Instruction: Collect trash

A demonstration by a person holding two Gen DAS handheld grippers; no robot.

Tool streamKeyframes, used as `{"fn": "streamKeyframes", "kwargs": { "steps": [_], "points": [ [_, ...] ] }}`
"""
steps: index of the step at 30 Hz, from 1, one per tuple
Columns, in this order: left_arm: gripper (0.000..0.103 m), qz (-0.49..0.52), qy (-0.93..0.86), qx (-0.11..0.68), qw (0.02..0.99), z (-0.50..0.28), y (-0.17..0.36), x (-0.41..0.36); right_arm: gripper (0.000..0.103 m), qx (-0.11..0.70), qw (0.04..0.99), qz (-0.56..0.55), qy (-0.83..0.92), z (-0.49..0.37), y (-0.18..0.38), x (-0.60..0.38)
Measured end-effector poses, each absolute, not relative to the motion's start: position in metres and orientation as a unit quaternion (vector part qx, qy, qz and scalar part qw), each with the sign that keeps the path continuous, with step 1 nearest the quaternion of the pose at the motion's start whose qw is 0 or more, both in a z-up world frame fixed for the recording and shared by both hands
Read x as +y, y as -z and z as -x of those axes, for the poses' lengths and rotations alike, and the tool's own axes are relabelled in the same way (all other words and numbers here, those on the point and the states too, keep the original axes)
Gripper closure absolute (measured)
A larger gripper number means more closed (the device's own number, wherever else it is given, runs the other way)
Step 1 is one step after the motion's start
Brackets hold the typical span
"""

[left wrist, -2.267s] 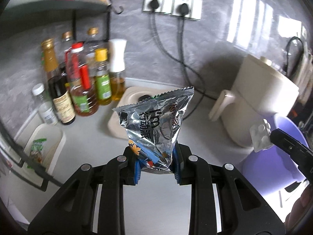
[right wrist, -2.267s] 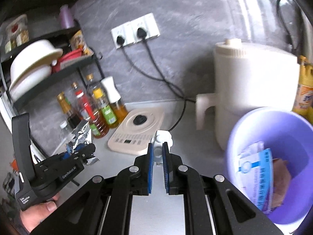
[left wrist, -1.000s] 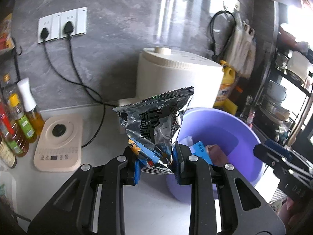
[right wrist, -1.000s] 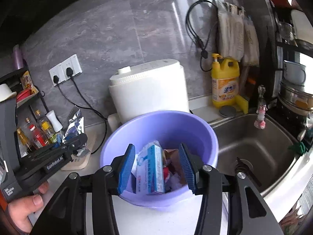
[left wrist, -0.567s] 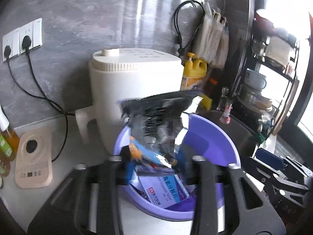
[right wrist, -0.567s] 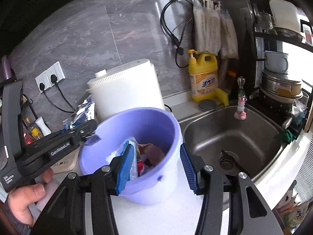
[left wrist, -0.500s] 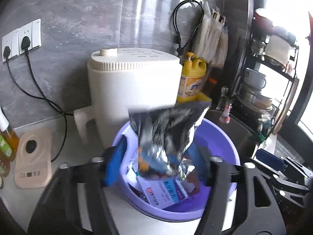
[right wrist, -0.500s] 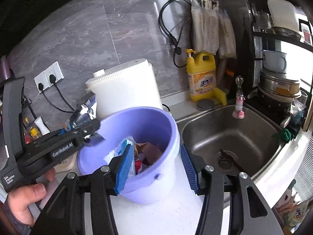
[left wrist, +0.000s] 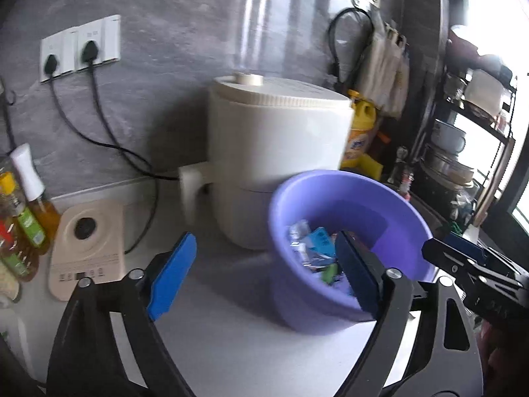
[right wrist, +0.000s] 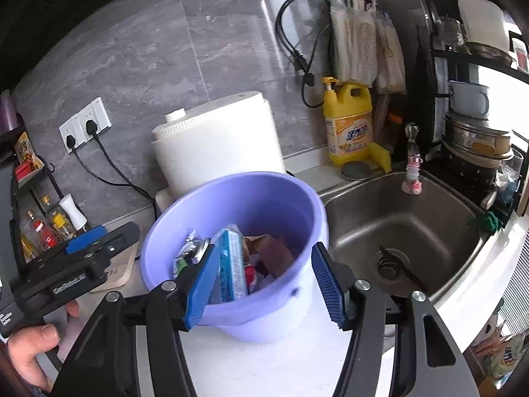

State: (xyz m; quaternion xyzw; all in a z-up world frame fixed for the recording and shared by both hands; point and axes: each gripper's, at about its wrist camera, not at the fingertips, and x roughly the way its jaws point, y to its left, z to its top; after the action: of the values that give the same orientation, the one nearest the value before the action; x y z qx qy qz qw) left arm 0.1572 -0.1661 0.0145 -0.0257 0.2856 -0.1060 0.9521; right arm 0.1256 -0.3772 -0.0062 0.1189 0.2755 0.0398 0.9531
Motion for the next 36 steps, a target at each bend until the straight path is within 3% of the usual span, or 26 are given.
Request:
{"fn": "streamKeyframes", "kwargs": {
  "steps": [16, 36],
  "points": [
    [0.007, 0.023, 0.038, 0.268, 0.962, -0.118, -0.029, -0.090, 0.027, 0.265, 0.957, -0.099, -0.068, -0.125, -0.010, -0.325],
    [0.006, 0.043, -0.024, 0.258, 0.965, -0.054, -0.032, -0.042, 0.022, 0.265, 0.949, -0.058, -0.158, -0.085, -0.010, -0.258]
  ]
}}
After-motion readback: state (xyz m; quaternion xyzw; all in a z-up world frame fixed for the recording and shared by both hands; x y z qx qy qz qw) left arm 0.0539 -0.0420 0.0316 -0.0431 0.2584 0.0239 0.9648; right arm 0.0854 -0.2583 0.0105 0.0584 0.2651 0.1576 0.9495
